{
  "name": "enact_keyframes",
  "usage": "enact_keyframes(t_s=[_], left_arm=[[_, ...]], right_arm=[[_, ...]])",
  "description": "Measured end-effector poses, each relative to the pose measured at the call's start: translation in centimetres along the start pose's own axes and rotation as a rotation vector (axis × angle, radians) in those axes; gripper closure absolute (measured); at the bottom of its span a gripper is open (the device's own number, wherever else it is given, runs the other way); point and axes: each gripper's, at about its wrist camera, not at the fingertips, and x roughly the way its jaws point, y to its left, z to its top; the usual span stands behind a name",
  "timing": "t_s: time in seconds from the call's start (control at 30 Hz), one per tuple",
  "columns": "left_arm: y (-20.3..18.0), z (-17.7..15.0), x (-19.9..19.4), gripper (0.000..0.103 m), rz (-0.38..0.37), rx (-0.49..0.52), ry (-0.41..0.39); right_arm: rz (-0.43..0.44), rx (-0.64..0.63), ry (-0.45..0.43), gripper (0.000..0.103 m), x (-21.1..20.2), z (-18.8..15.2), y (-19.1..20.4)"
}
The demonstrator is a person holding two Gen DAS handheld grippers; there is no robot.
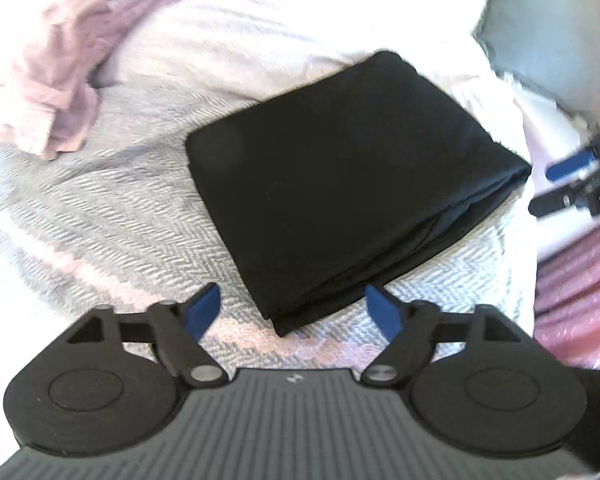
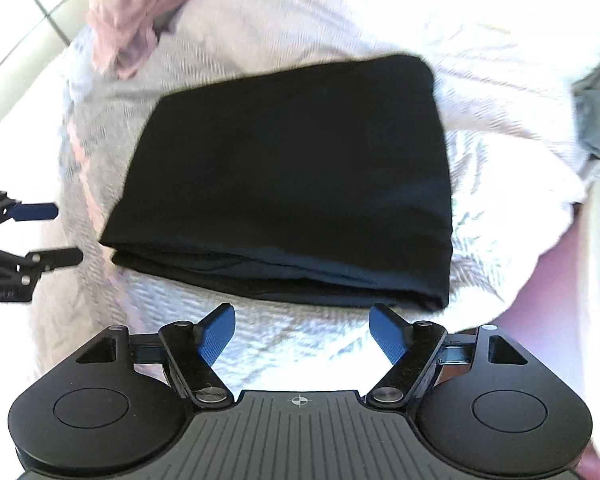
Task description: Fold clothes
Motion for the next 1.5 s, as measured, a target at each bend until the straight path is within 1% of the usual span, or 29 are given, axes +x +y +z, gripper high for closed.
enact_keyframes(t_s=[0.03, 0.07, 0.2, 0.3, 0.47, 0.7, 0.83, 0.97, 1.07, 1.2, 1.3, 1.37, 1.5], left_arm=[[-0.2, -0.3, -0.7, 0.017, 0.003, -0.011, -0.01], [-0.4, -0.5, -1.4, 0.016, 0.006, -0.021, -0.02], [-1.4, -1.5, -3.8, 0.015, 0.008, -0.052, -0.047], [-2.9, -1.5, -5.0, 0.015, 0.025, -0.076, -0.053], [-5.4, -1.5, -6.9, 0.015, 0.054, -0.117, -0.063], [-8.9, -1.5, -9.5, 0.015, 0.095, -0.174, -0.077], [-10.8, -1.5, -11.0, 0.015, 0.119, -0.206, -0.085], [-12.2, -2.3, -12.4, 0.015, 0.149, -0.253, -0.088], [-13.0, -2.9, -13.3, 0.015, 0.17, -0.291, -0.095], [-13.3, -3.0, -14.2, 0.014, 0.168, -0.324, -0.134], [-13.3, -2.6, -14.7, 0.014, 0.157, -0.306, -0.143], [-13.3, -2.6, -15.3, 0.014, 0.165, -0.289, -0.155], [-12.6, -3.0, -16.6, 0.014, 0.157, -0.286, -0.187]], right_arm=[[-0.009, 0.01, -0.019, 0.026, -0.3, -0.5, 0.8], [-0.019, 0.019, -0.038, 0.026, -0.6, -1.1, 1.6], [-0.058, 0.063, -0.109, 0.026, -3.7, -3.2, 3.4], [-0.073, 0.111, -0.146, 0.025, -6.0, -4.8, 3.9], [-0.078, 0.114, -0.166, 0.025, -8.5, -5.7, 3.6], [-0.035, 0.046, -0.181, 0.025, -10.7, -6.0, 2.6], [-0.021, -0.018, -0.202, 0.025, -12.0, -6.7, 2.1], [0.001, -0.055, -0.191, 0.025, -12.4, -7.6, 1.7], [-0.025, -0.058, -0.207, 0.025, -13.1, -7.7, 2.6], [-0.062, -0.06, -0.23, 0.025, -14.1, -7.8, 3.8], [-0.09, -0.062, -0.246, 0.025, -14.8, -7.9, 4.7], [-0.108, -0.063, -0.257, 0.025, -15.3, -7.9, 5.3], [-0.145, -0.066, -0.279, 0.025, -16.2, -8.0, 6.8]])
